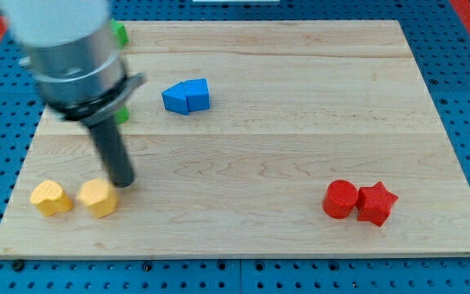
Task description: Push the blue triangle into the blue cube
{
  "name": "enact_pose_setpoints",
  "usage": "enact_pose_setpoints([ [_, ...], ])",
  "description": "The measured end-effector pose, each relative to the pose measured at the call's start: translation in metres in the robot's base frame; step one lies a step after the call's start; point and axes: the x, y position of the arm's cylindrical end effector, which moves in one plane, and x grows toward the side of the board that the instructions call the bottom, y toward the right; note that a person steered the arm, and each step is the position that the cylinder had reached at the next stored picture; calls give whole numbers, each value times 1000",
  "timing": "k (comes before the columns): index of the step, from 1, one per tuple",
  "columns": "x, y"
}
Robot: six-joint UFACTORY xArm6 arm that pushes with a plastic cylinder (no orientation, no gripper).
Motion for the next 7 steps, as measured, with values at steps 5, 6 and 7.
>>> enact_pose_setpoints([
  [5, 7, 22],
  [6, 7, 22],
  [7, 7, 20],
])
